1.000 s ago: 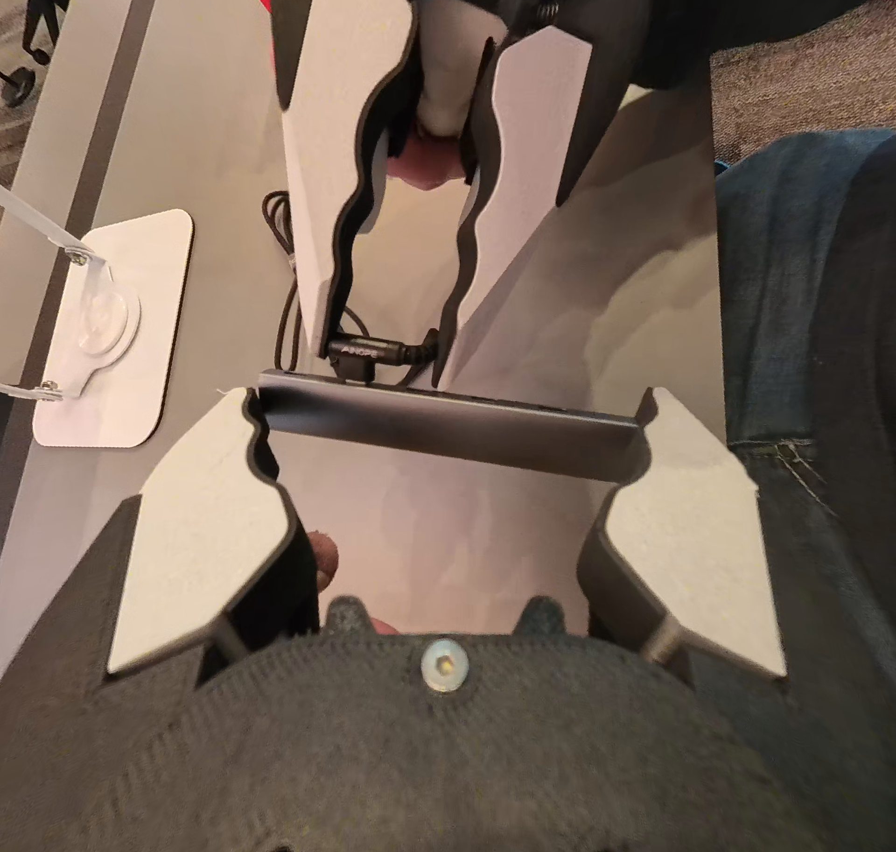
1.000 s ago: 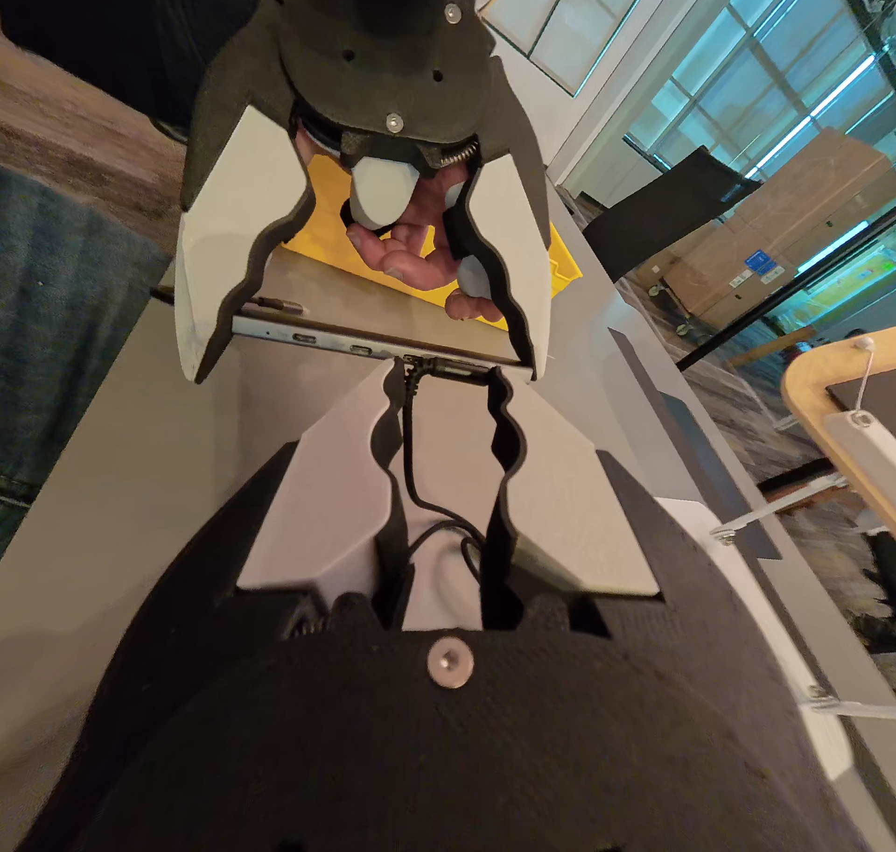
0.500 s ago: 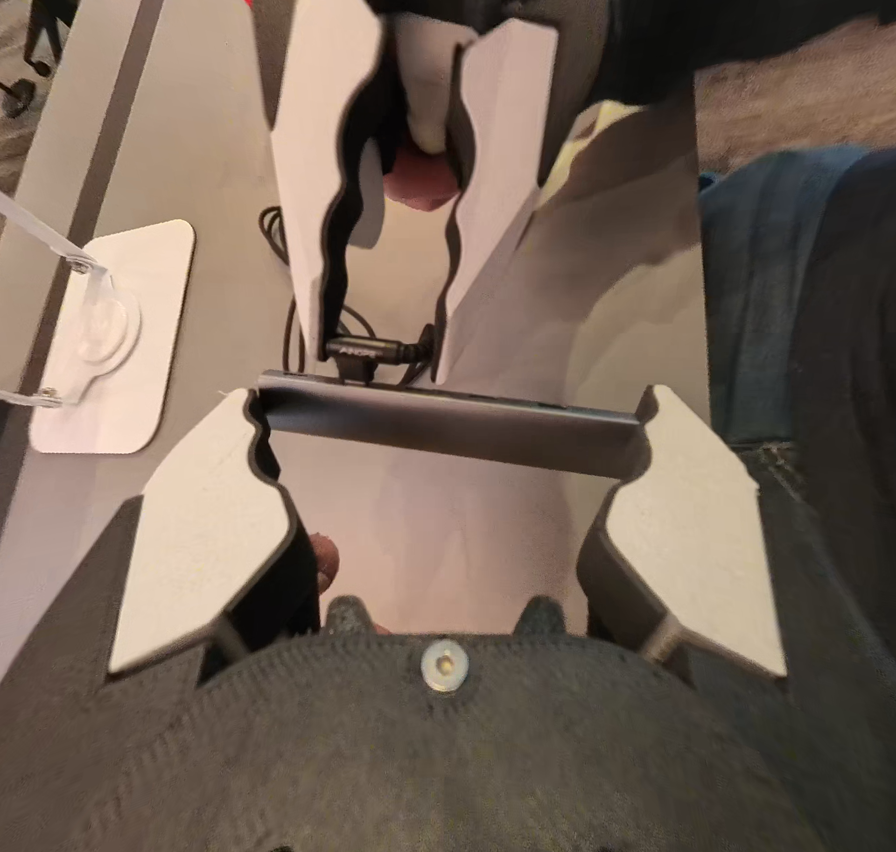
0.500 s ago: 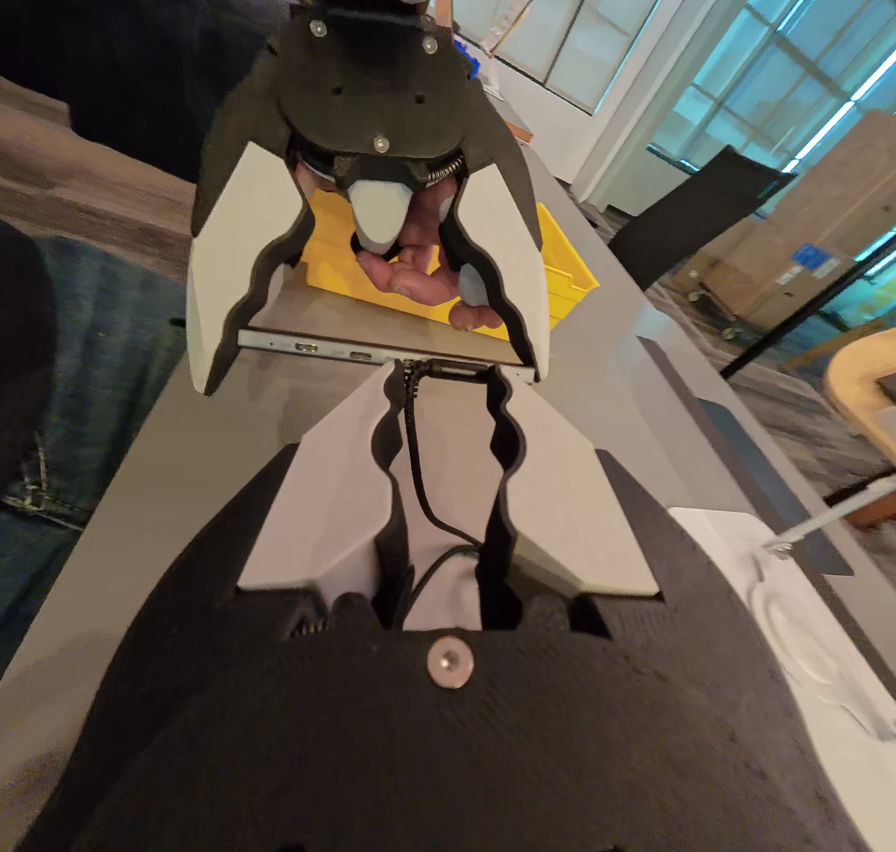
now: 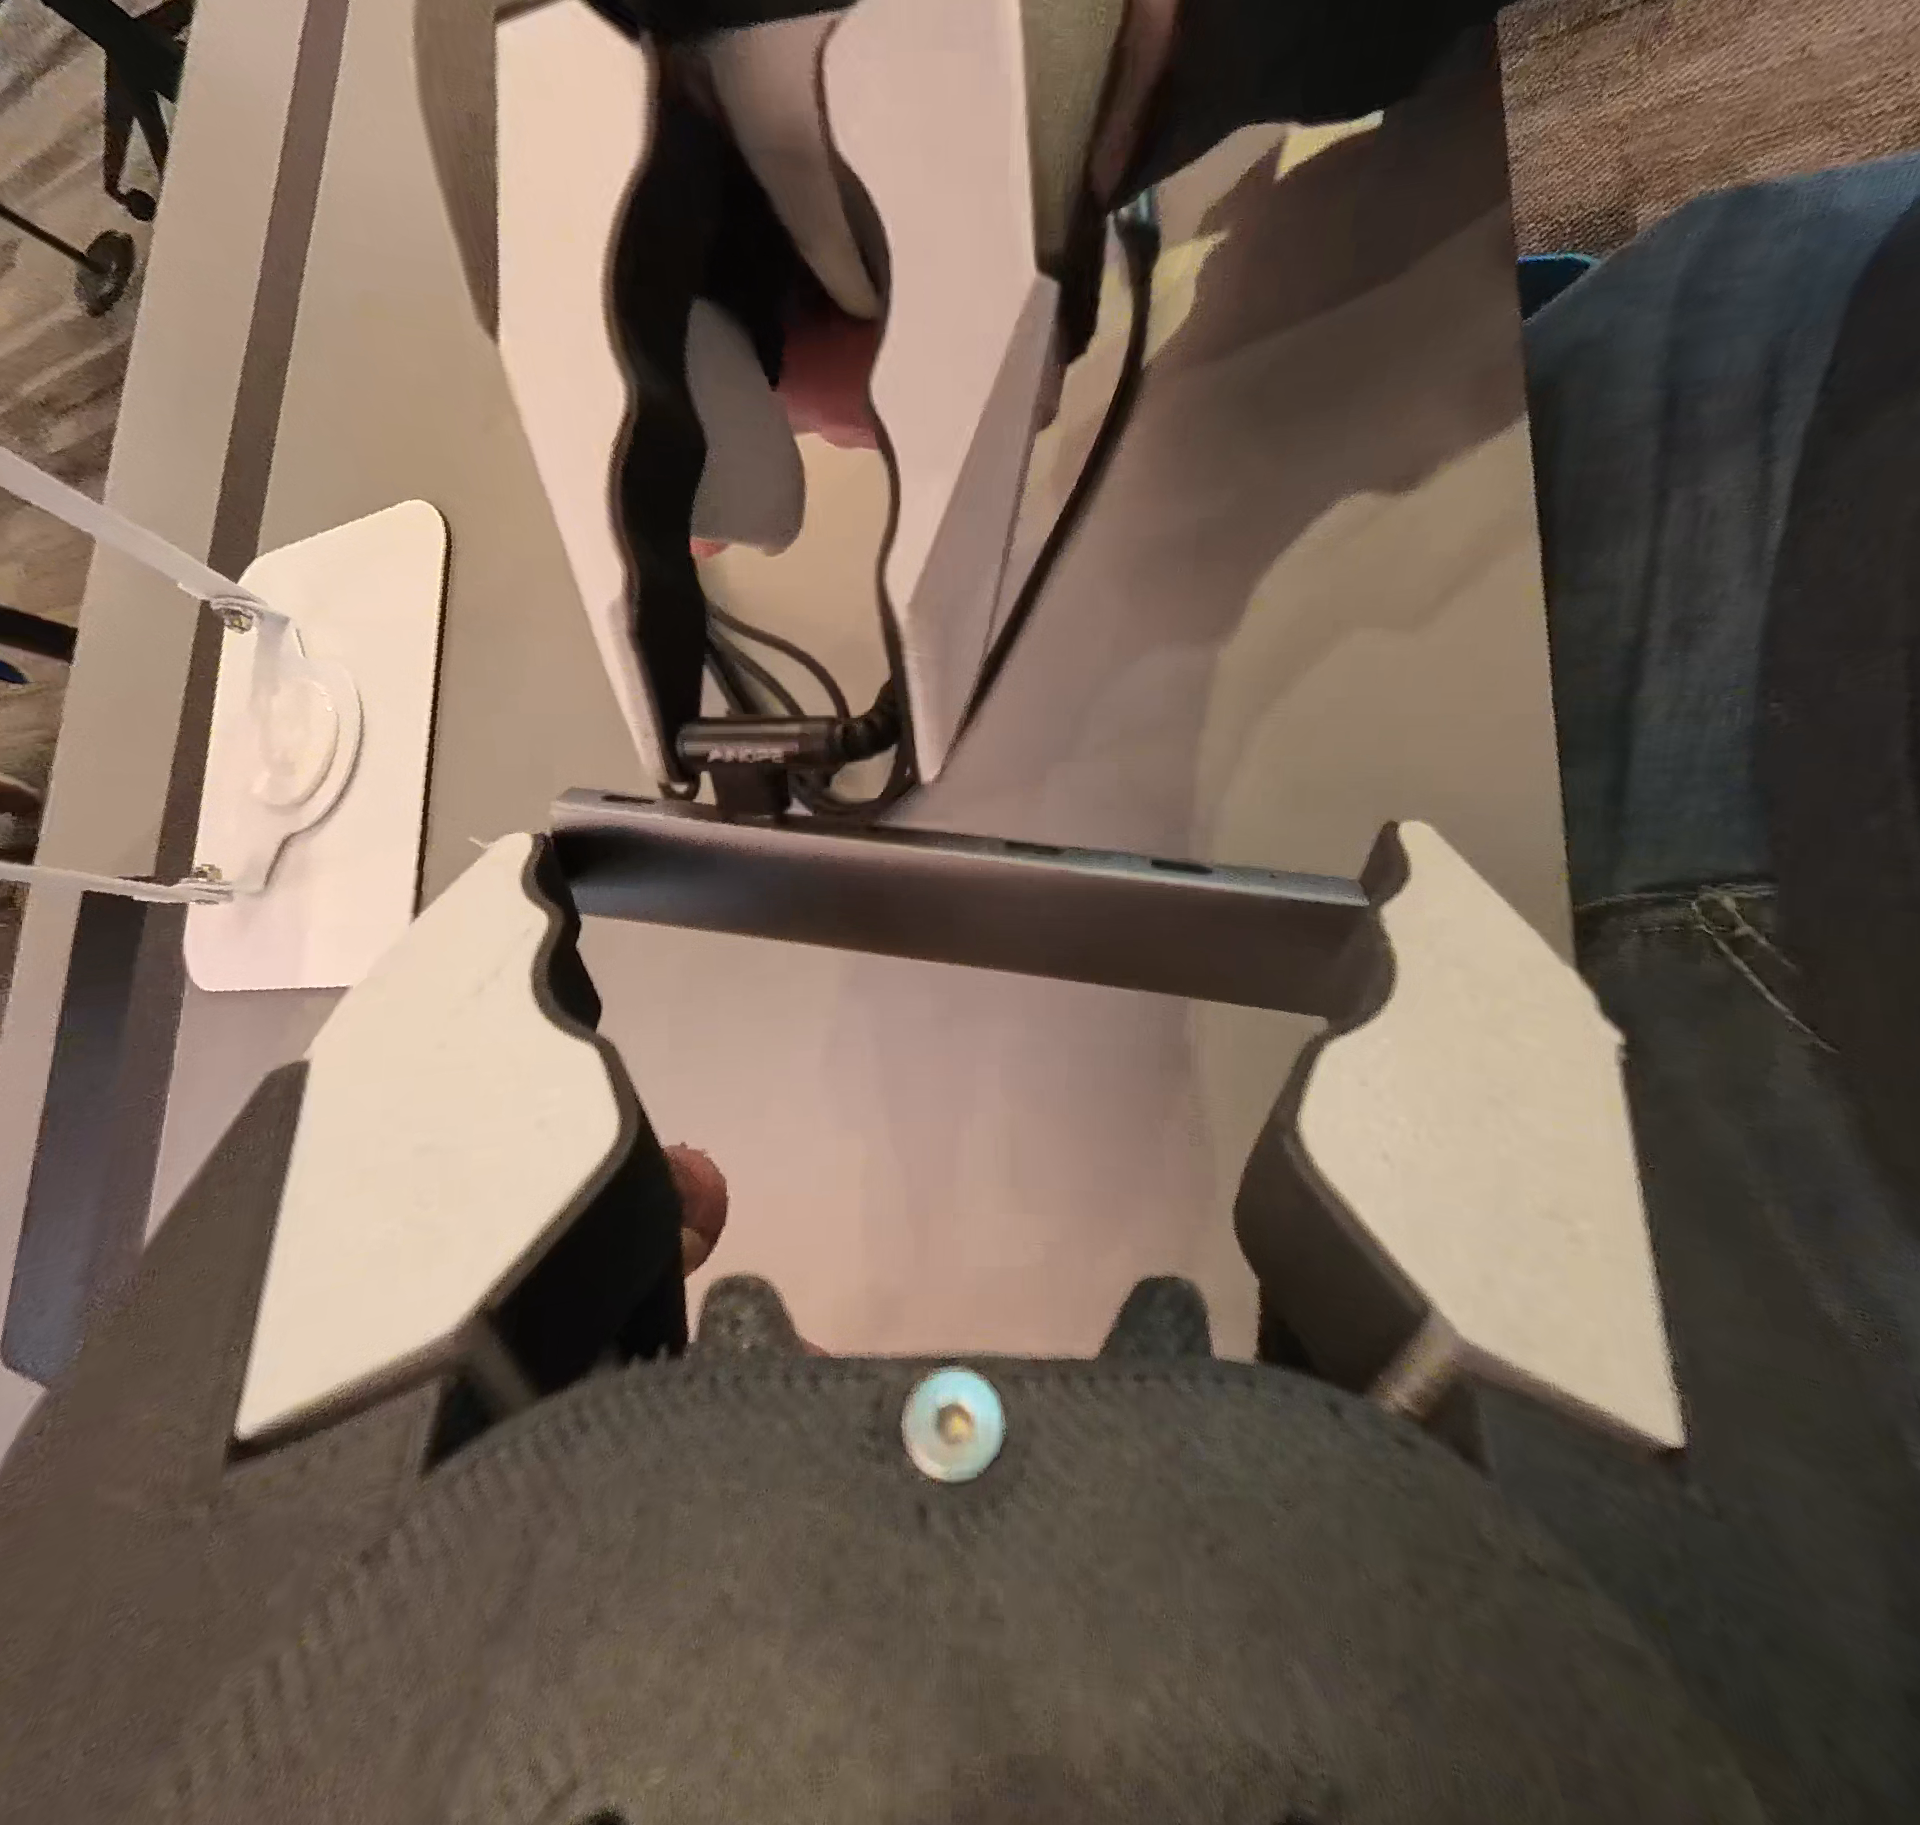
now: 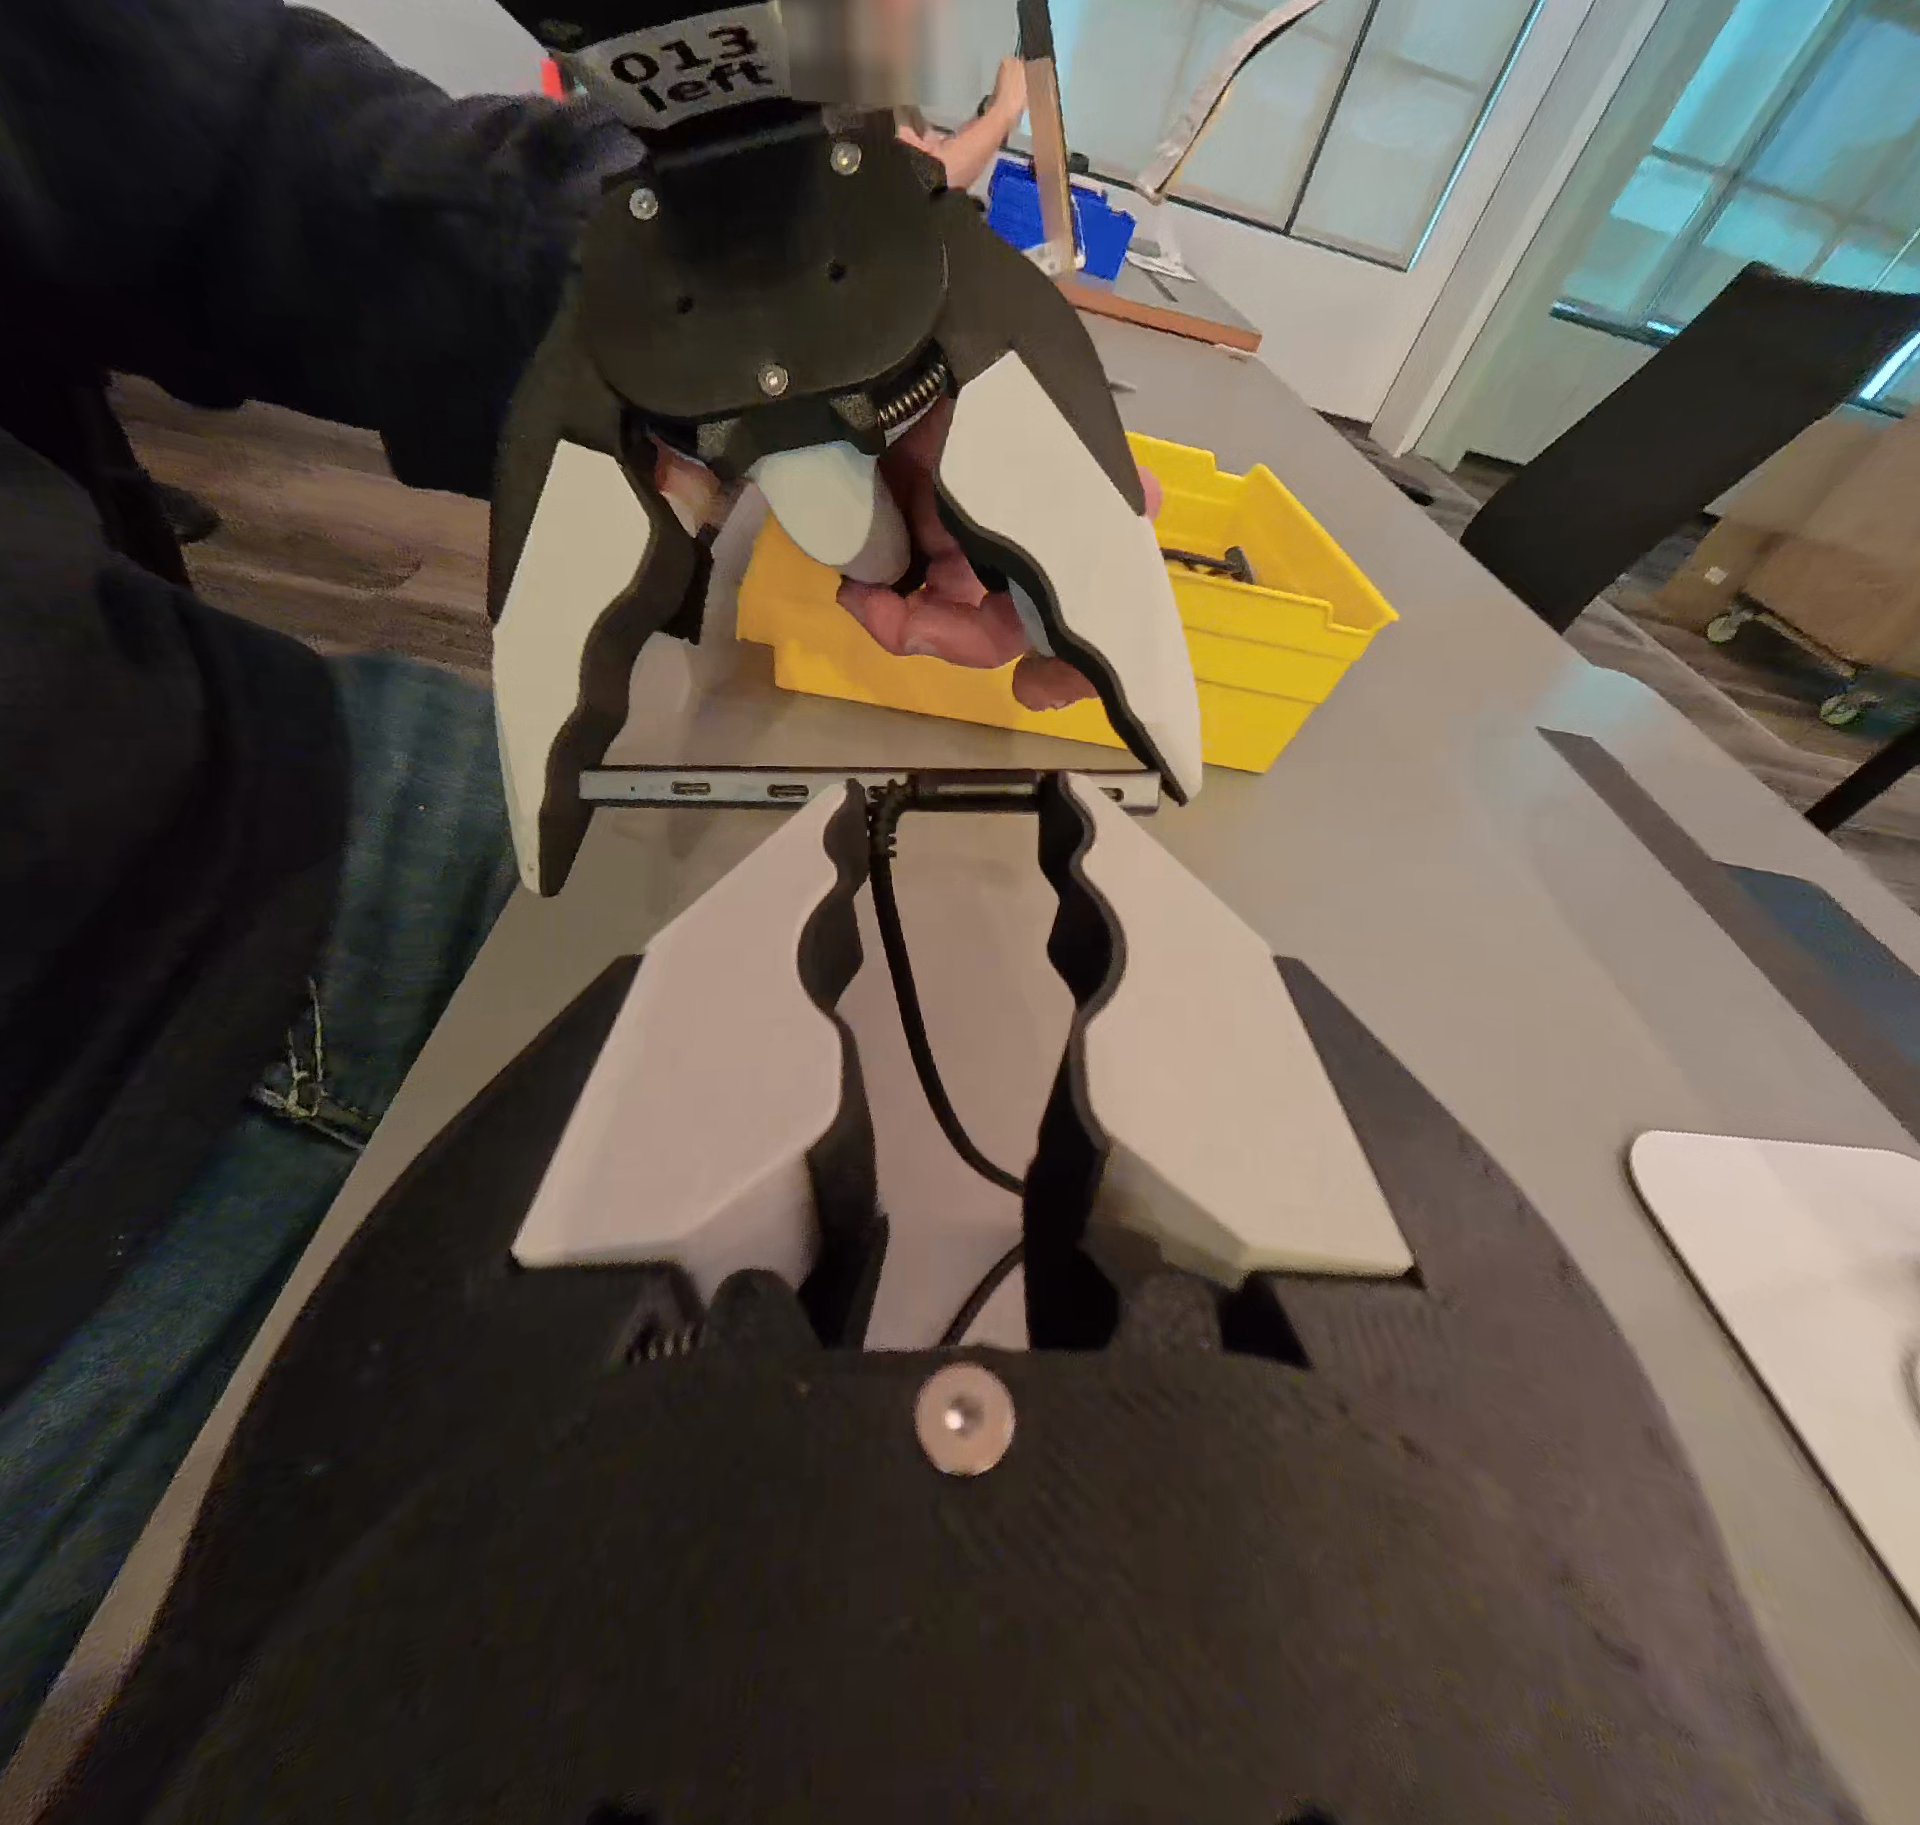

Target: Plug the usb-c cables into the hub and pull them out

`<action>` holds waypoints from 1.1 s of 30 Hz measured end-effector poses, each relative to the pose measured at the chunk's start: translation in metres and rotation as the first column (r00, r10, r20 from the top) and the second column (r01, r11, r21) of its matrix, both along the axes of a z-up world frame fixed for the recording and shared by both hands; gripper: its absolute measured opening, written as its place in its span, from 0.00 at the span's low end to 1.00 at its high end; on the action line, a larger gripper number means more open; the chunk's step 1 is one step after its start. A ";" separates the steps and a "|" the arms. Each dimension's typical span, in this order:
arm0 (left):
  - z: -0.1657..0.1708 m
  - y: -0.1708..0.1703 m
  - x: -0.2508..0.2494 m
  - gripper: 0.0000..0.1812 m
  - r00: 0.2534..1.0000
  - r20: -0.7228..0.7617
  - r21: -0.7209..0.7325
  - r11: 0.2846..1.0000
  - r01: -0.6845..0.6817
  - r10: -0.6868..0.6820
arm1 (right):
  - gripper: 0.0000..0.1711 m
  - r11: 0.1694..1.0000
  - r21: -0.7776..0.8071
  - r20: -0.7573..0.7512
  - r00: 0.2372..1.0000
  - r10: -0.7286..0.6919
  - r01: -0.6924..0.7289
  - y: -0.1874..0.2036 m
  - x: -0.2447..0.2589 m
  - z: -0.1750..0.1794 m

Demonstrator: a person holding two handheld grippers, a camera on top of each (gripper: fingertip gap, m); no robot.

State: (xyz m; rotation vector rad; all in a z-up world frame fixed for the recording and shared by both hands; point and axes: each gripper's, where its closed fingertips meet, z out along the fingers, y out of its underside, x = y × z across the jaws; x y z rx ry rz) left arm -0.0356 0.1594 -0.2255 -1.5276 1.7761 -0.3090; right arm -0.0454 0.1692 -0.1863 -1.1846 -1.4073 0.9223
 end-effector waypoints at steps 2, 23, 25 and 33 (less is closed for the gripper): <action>0.002 0.002 0.001 0.75 1.000 0.024 -0.011 1.000 -0.012 0.012 | 0.18 1.000 0.014 -0.006 1.000 -0.014 0.014 0.002 0.000 0.001; 0.000 0.001 0.002 0.75 0.999 0.034 -0.016 1.000 -0.013 0.014 | 0.18 0.999 -0.046 0.019 1.000 0.023 -0.022 0.003 0.003 -0.001; 0.001 0.003 0.002 0.75 0.999 0.043 -0.020 1.000 -0.019 0.020 | 0.18 1.000 -0.008 0.024 1.000 0.000 0.000 0.005 0.002 0.000; 0.005 0.019 -0.006 0.75 0.990 0.085 -0.082 0.991 -0.108 0.115 | 0.18 0.976 0.166 0.035 0.988 -0.149 0.141 0.009 0.008 0.006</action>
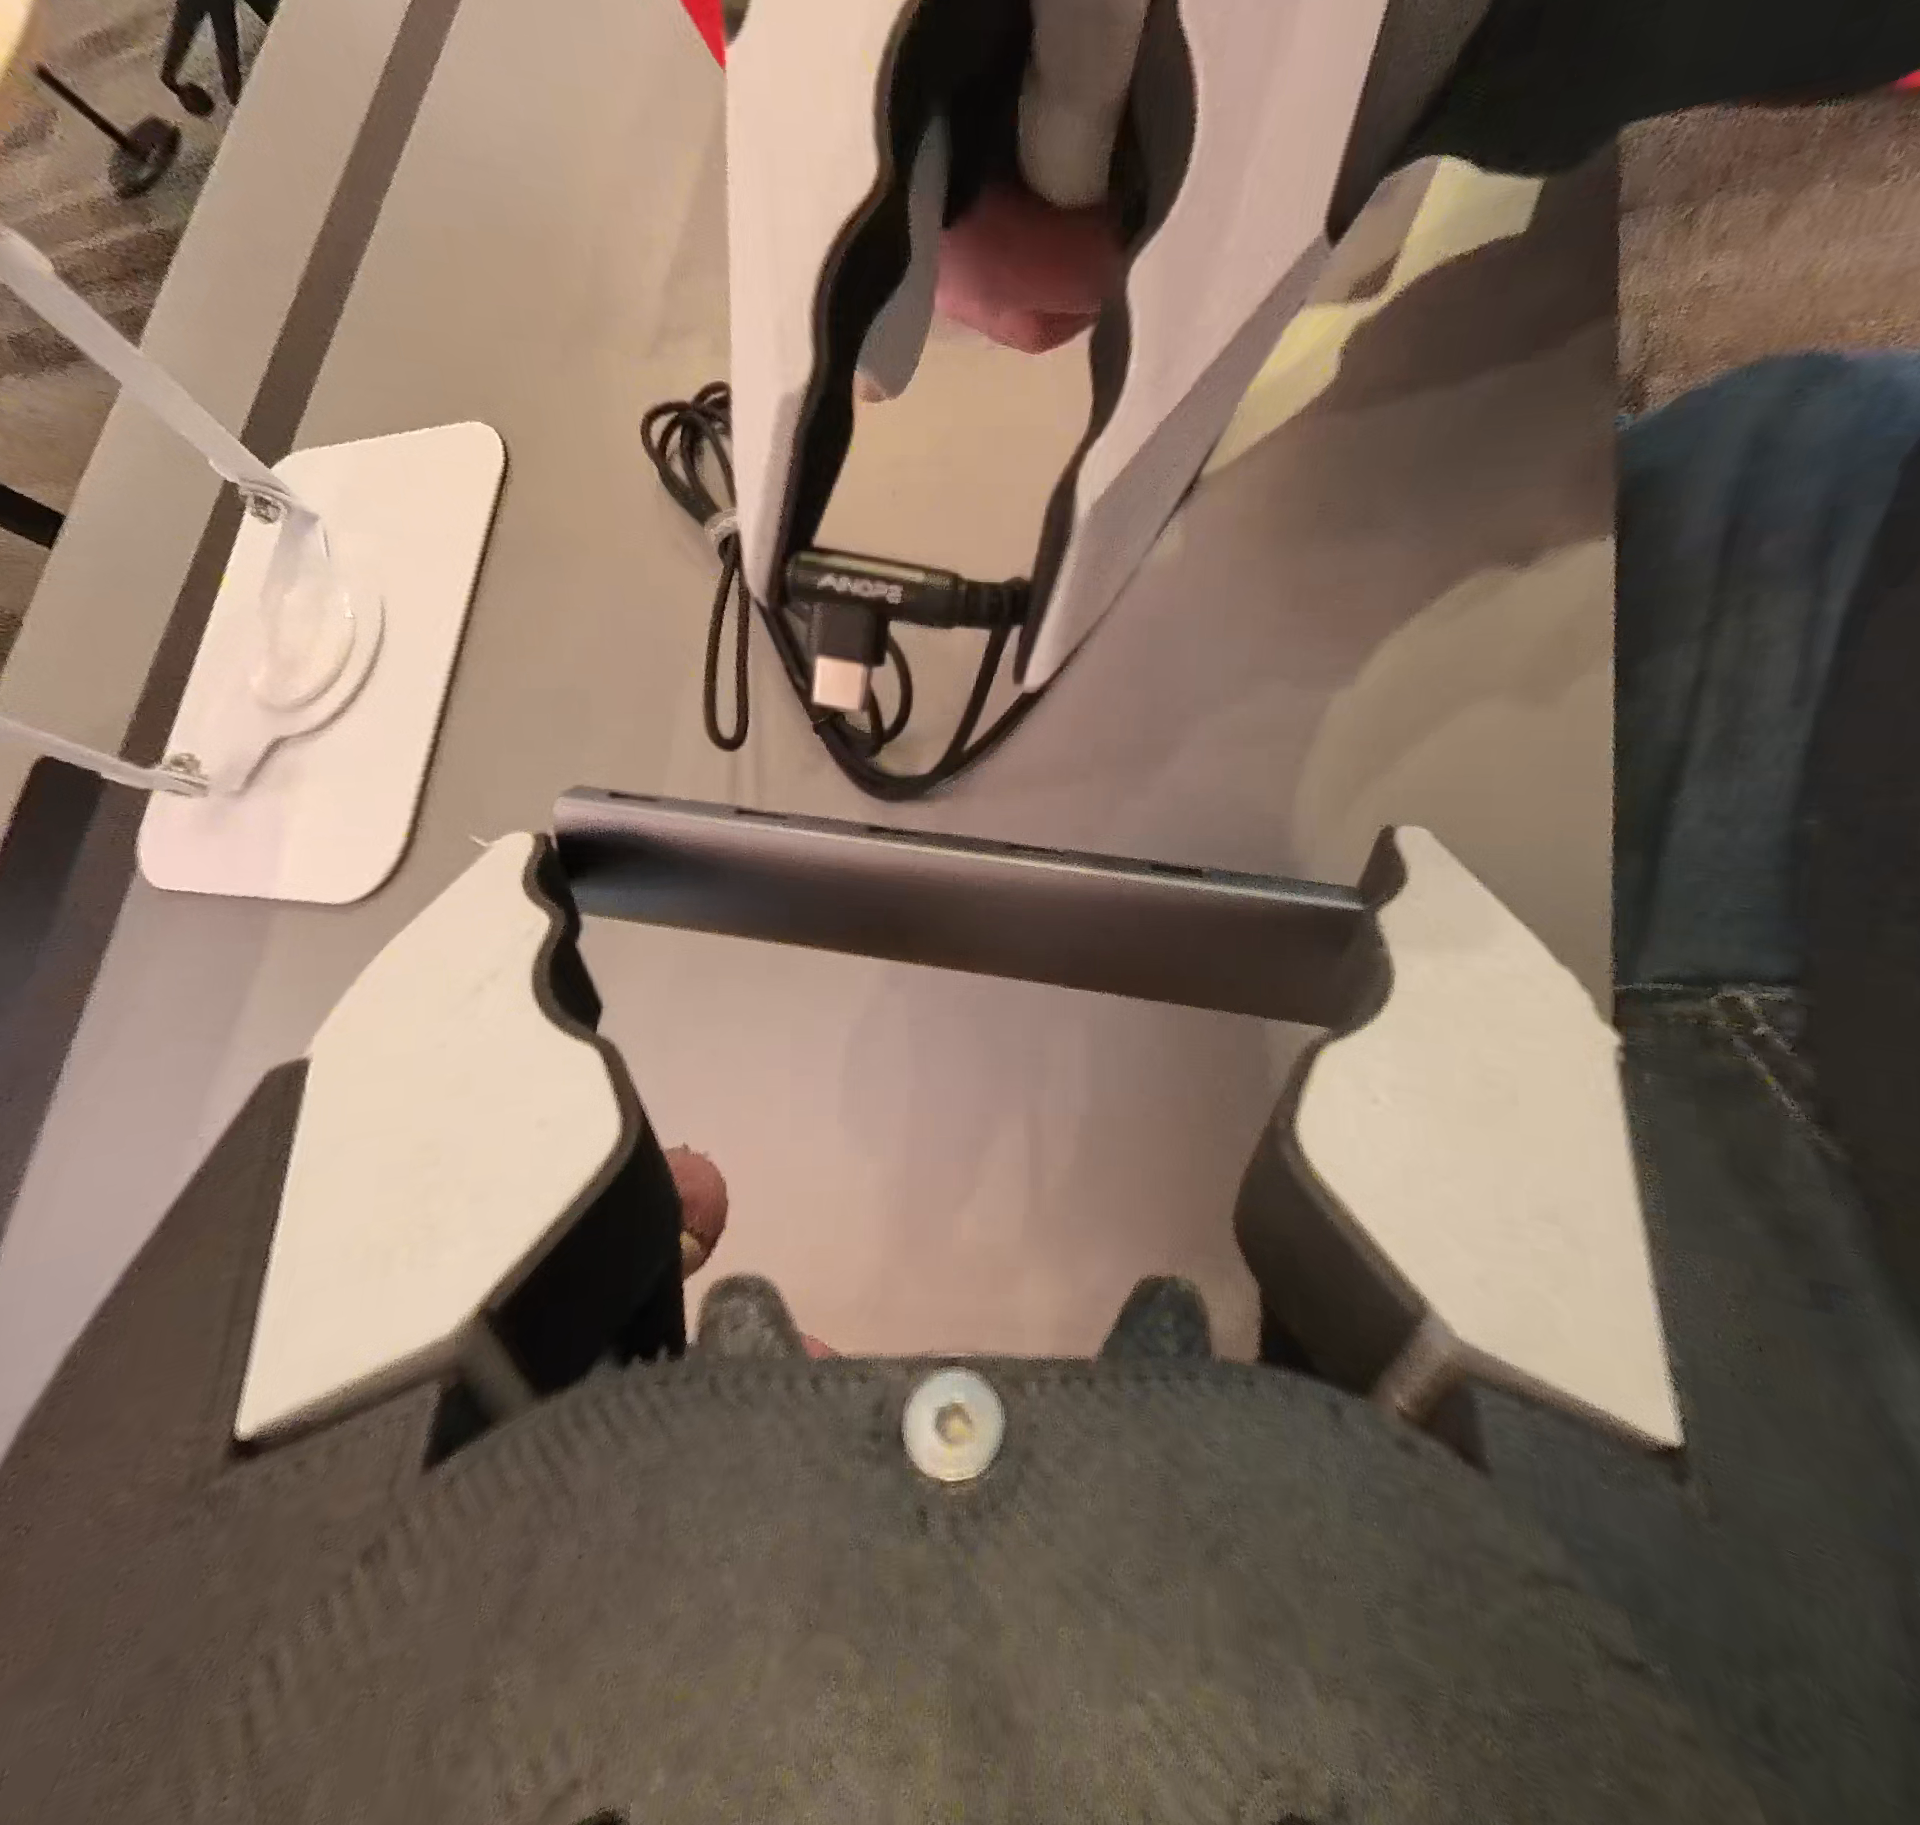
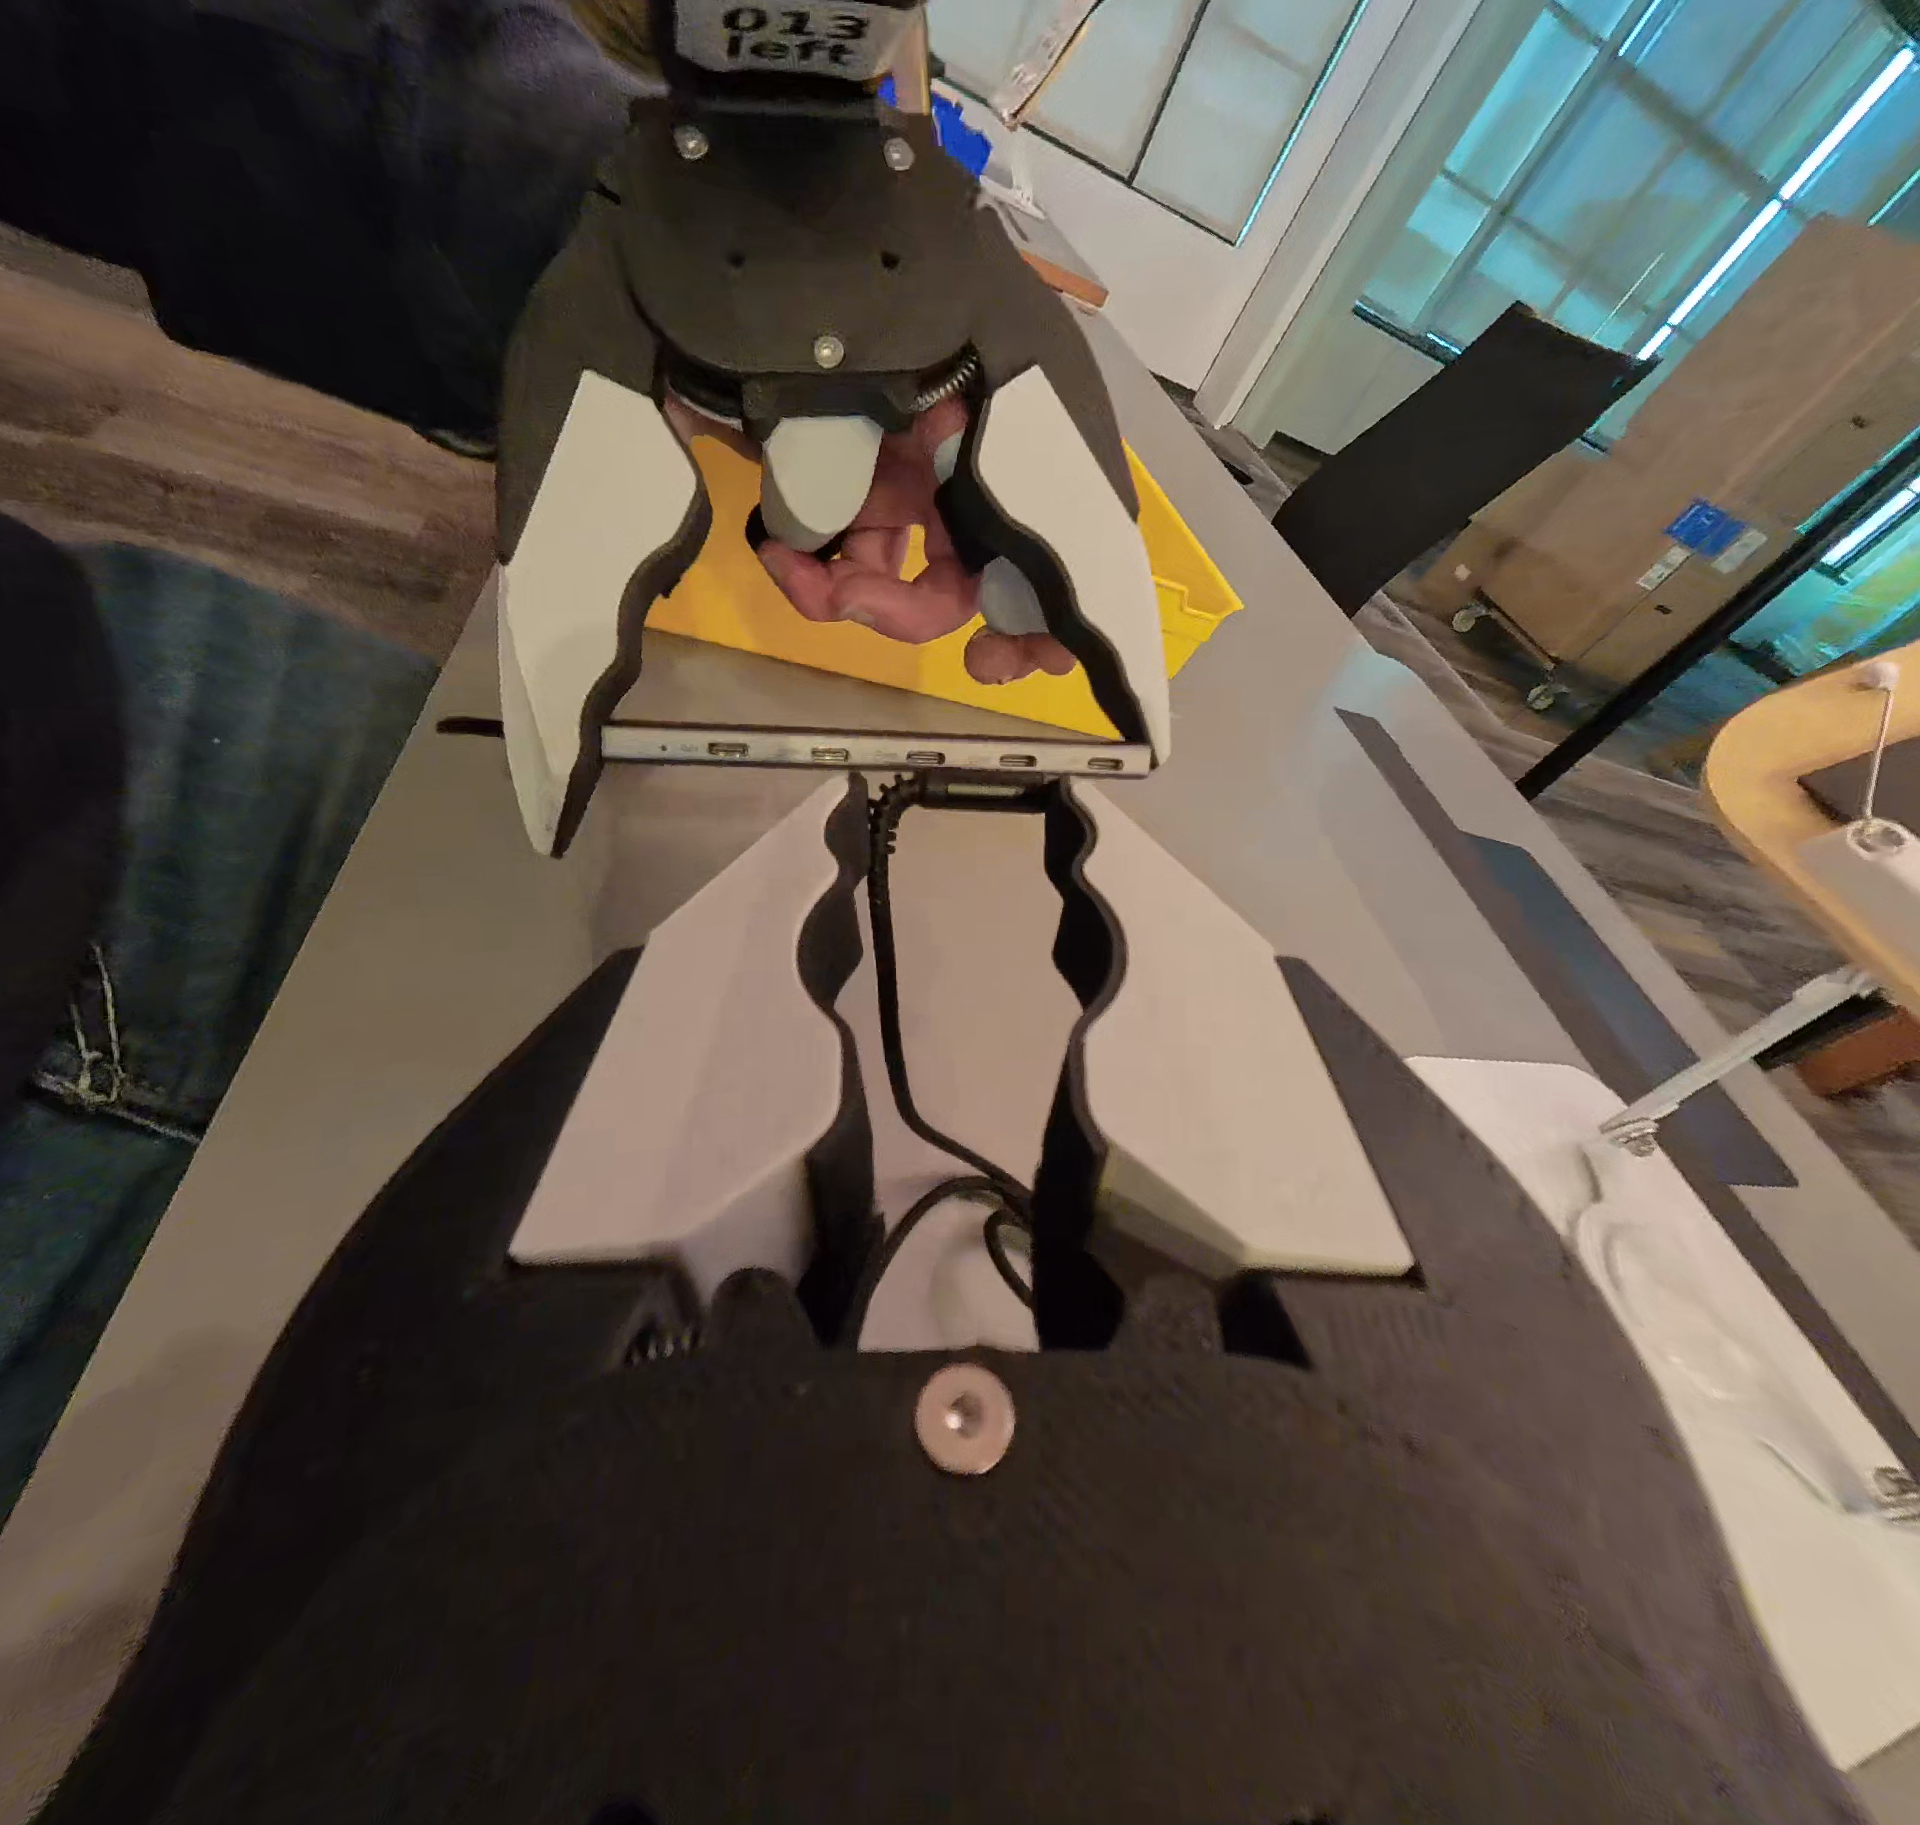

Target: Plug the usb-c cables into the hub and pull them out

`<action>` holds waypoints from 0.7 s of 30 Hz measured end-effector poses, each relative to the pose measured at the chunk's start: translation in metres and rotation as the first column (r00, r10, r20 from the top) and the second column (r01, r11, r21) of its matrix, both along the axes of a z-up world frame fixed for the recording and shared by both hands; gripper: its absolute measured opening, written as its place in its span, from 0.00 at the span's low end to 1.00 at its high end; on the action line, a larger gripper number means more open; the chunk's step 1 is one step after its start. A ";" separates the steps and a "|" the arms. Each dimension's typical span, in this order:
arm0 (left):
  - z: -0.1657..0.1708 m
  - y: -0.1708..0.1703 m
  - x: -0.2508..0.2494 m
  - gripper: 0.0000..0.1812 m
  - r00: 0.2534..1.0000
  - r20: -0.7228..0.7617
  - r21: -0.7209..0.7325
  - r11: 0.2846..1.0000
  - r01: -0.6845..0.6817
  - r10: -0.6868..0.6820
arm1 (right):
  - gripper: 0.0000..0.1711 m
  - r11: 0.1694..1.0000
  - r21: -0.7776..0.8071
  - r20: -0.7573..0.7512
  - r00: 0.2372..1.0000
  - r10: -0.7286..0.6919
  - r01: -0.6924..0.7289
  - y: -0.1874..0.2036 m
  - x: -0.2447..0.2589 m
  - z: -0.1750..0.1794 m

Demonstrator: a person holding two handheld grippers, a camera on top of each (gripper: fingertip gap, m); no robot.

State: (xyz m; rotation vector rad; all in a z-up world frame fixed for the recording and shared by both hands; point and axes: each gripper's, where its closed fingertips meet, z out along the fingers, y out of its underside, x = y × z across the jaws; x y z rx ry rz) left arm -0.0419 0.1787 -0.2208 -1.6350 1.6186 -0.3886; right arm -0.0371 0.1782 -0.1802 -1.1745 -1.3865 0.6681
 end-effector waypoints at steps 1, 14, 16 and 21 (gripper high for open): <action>0.000 0.003 0.000 0.75 1.000 -0.021 0.021 1.000 -0.001 0.001 | 0.18 1.000 -0.021 -0.022 1.000 -0.002 0.002 0.002 0.001 0.001; -0.017 0.012 -0.016 0.75 0.995 -0.093 0.022 0.999 -0.045 0.047 | 0.19 0.968 -0.180 0.043 0.985 -0.167 0.172 0.021 0.028 -0.036; -0.018 0.014 -0.018 0.75 0.994 -0.095 0.023 0.998 -0.055 0.057 | 0.19 0.956 -0.206 0.079 0.977 -0.198 0.211 0.024 0.034 -0.043; -0.019 0.016 -0.021 0.75 0.992 -0.107 0.031 0.997 -0.065 0.068 | 0.30 0.920 -0.237 0.302 0.924 -0.236 0.313 0.027 0.055 -0.077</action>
